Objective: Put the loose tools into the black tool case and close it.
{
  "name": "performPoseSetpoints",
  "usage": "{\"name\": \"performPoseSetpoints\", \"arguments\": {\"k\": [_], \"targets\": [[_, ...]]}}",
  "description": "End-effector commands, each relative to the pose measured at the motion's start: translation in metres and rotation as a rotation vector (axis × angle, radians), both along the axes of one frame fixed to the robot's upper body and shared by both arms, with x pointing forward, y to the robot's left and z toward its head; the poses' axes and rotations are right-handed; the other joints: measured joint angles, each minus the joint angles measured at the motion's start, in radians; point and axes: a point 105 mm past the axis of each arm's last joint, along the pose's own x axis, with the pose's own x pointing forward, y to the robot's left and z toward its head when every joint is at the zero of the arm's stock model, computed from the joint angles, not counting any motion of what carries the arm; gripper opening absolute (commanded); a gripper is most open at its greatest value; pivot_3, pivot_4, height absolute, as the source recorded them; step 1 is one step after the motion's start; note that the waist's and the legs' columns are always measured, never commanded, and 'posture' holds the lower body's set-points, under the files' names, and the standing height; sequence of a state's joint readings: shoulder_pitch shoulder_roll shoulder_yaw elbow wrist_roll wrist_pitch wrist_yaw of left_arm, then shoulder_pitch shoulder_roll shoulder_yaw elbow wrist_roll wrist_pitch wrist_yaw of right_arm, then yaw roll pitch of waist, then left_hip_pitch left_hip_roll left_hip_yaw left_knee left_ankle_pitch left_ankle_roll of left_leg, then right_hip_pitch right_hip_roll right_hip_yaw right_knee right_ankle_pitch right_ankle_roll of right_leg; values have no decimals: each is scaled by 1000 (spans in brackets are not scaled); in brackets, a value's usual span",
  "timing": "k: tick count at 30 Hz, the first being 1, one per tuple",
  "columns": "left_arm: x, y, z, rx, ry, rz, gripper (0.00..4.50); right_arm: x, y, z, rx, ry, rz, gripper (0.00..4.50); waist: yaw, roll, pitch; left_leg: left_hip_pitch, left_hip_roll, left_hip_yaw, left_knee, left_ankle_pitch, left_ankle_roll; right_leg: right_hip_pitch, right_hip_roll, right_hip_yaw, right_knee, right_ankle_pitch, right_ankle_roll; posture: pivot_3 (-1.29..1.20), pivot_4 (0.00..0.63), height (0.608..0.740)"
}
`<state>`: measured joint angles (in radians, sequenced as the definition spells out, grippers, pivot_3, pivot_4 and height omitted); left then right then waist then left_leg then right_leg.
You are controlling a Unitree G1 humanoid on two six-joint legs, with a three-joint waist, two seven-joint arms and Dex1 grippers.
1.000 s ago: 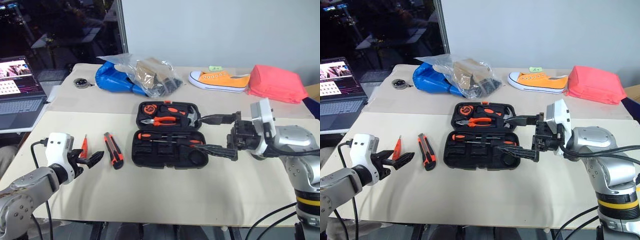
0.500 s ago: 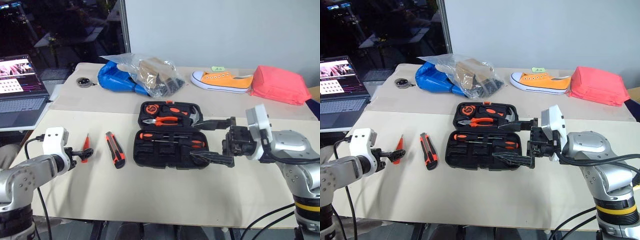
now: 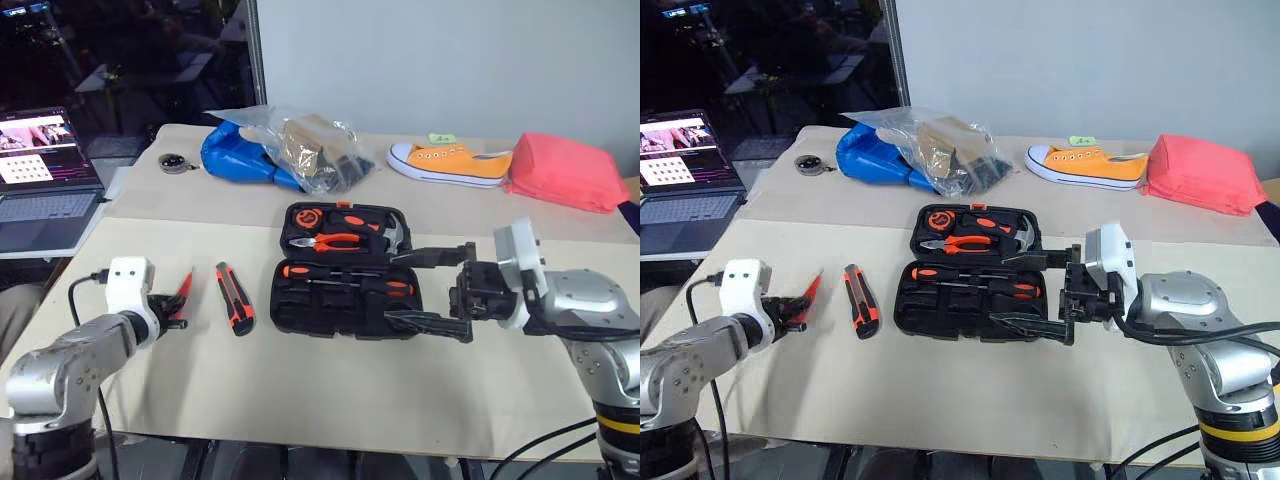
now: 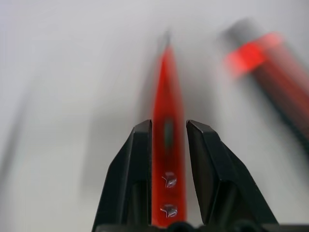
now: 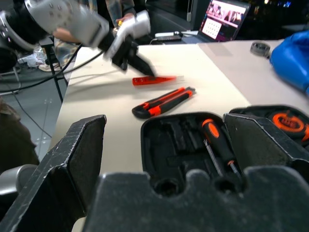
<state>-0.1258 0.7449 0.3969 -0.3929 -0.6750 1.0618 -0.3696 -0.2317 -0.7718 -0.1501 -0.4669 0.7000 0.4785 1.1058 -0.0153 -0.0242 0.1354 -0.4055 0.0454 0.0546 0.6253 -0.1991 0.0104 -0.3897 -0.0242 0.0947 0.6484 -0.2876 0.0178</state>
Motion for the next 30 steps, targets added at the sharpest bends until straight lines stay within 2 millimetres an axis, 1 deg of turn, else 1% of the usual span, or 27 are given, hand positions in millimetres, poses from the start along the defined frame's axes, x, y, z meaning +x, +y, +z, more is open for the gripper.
{"name": "performPoseSetpoints", "arguments": {"k": [1, 3, 4, 5, 6, 8, 9, 10, 11, 12, 14, 15, 16, 17, 18, 21, 24, 27, 30], "targets": [[-5, -32, 46, 67, -99, -393, 1171, -3, -11, 10, 19, -90, -45, 4500, 2, 0, 0, 0, 0, 0, 0, 0, 0, 0, 0, 0, 0, 0, 0, 0, 150, 740], [0, -53, 46, 226, -96, -614, 1171, -7, -18, 9, 13, -93, -75, 4500, 9, 1, 0, 1, -1, 2, 0, 0, 0, 1, -1, -1, -1, -1, 0, 0, 150, 740], [5, -62, 47, 268, -110, -685, 1171, -8, -20, 8, 8, -90, -90, 4500, 14, 3, -1, 1, -2, 3, 0, 0, 0, 1, -1, -1, -2, -1, 0, 0, 150, 740], [11, -68, 48, 267, -111, -717, 1171, -9, -22, 7, -2, -86, -98, 4500, 15, 3, -1, 1, -2, 4, 0, 0, 0, 2, -3, -1, -2, -1, 1, 0, 150, 740], [21, -70, 49, 254, -112, -704, 1171, -10, -24, 5, -12, -88, -107, 4500, 17, 4, -1, 1, -4, 5, 0, 0, 0, 3, -3, 0, -2, -1, 2, 0, 150, 740], [48, -64, 52, 237, -111, -576, 1171, -11, -26, 5, -23, -102, -133, 4500, 15, 3, 0, -1, -4, 6, 2, 0, 1, 2, -2, 0, -2, -1, 3, 0, 150, 740], [55, -64, 54, 198, -108, -524, 1403, -12, -26, 7, -21, -105, -138, 4500, 12, 2, 0, -1, -3, 6, 2, 0, 1, 2, 0, 1, -2, 0, 3, 0, 150, 740], [58, -63, 53, 184, -100, -468, 1693, -15, -26, 8, -17, -103, -140, 4500, 5, 1, 0, -2, -4, 5, 3, 0, 1, 1, 2, 1, -1, 0, 3, 0, 150, 740], [59, -63, 52, 158, -101, -422, 1879, -17, -26, 8, -15, -100, -140, 4500, -3, 1, 0, -3, -2, 4, 3, 0, 1, 1, 4, 1, -1, 0, 3, 0, 150, 740], [56, -62, 50, 117, -95, -365, 2295, -19, -26, 7, -18, -97, -139, 4500, -7, 1, 0, -3, -1, 4, 3, -1, 2, 0, 5, 1, -1, 0, 3, 0, 150, 740], [50, -56, 44, 100, -90, -240, 3049, -21, -26, 7, -19, -92, -136, 4500, -14, 1, 0, -4, 0, 2, 2, -1, 2, -1, 6, 1, -1, -1, 3, 0, 150, 740], [46, -50, 41, 91, -90, -166, 3357, -21, -25, 7, -18, -90, -134, 4500, -18, 1, 0, -4, 2, 2, 2, -1, 2, -1, 6, 2, 0, -1, 4, 0, 150, 740], [42, -42, 36, 87, -87, -69, 3761, -21, -24, 7, -13, -88, -128, 4500, -20, 1, 0, -4, 3, 1, 2, -2, 0, -1, 6, 1, 0, -2, 4, 0, 150, 740], [36, -34, 30, 78, -69, 10, 4004, -20, -23, 8, -9, -88, -122, 4500, -21, 1, 0, -5, 3, 1, 2, -2, 0, -1, 6, 2, 0, -2, 4, 0, 150, 740], [28, -26, 20, 96, -41, 78, 4442, -19, -22, 9, -3, -88, -115, 4500, -21, 1, 0, -5, 3, 0, 3, -2, 0, -1, 5, 1, 0, -2, 4, 0, 150, 740], [9, -17, -2, 130, 21, 183, 4481, -15, -19, 10, 5, -86, -91, 4500, -22, 1, 1, -3, 1, 0, 3, -2, 0, 0, 3, 2, 1, -2, 4, 0, 150, 740], [-3, -10, -18, 142, 65, 281, 4481, -10, -16, 10, 3, -86, -72, 4500, -15, 0, 1, 1, 0, 0, 4, -1, -1, 4, 2, 1, 2, 0, 4, 0, 150, 740], [-7, -10, -30, 107, 94, 333, 4481, -7, -13, 13, 6, -90, -56, 4500, -6, 0, 1, 1, -1, 0, 4, 2, 3, 5, 1, 1, 1, 3, 6, 0, 150, 740], [-5, -12, -40, 63, 115, 353, 4481, -5, -13, 14, 2, -94, -48, 4500, -2, 0, 1, 2, -2, 0, 4, 3, 3, 4, 1, 1, 1, 4, 5, 0, 150, 740]]}}
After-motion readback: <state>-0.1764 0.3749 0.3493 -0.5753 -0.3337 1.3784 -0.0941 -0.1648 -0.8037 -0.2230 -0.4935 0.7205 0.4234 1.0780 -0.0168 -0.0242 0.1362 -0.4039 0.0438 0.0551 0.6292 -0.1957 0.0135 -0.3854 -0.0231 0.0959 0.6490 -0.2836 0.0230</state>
